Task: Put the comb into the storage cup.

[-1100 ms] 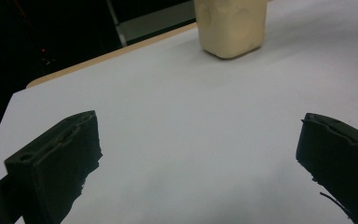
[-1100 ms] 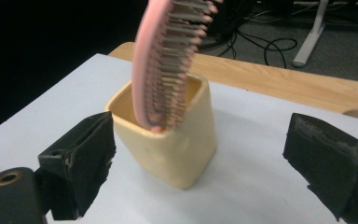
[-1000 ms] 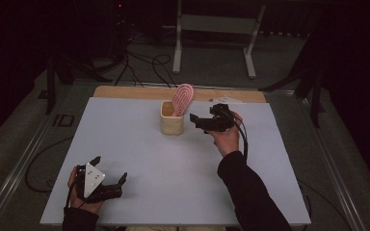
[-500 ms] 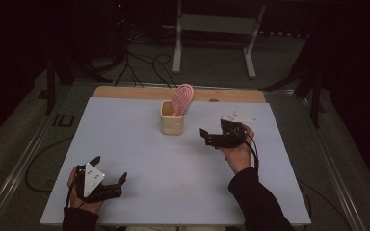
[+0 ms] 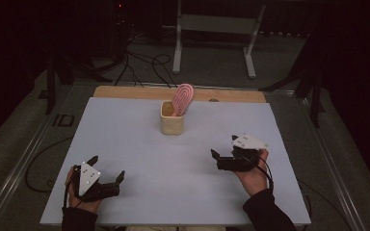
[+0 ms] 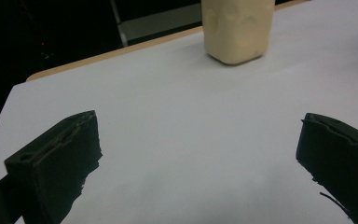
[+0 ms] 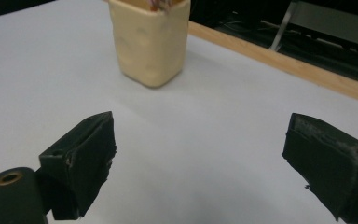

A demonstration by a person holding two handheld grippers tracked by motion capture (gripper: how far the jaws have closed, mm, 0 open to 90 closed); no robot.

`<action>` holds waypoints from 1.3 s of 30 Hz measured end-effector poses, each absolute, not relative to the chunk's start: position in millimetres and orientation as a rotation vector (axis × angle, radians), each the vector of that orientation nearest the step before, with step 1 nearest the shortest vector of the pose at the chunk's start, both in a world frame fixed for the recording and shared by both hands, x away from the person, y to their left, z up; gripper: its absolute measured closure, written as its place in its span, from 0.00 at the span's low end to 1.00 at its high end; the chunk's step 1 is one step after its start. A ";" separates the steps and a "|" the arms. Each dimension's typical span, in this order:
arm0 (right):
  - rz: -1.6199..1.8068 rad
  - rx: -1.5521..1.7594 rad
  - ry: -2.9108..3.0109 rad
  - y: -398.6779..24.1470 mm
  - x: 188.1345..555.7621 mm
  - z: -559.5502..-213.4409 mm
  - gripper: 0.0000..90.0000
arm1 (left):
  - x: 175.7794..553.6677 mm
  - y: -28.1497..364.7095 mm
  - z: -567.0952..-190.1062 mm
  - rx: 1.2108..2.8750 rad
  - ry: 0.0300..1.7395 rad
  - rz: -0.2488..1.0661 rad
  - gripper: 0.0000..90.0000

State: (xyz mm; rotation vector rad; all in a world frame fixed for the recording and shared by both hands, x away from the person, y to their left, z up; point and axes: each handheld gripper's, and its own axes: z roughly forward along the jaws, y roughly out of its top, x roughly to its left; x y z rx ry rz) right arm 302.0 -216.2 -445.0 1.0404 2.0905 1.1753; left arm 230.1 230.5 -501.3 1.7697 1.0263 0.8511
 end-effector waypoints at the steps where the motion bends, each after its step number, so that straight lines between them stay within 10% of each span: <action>1: 1.165 1.039 2.092 -218.7 299.7 -446.8 0.10 | 230.2 231.6 -501.2 1.764 1.032 0.849 0.00; 39: 1.370 1.074 1.854 -275.9 237.8 -483.3 0.10 | 226.3 247.3 -488.8 1.669 1.052 0.850 0.00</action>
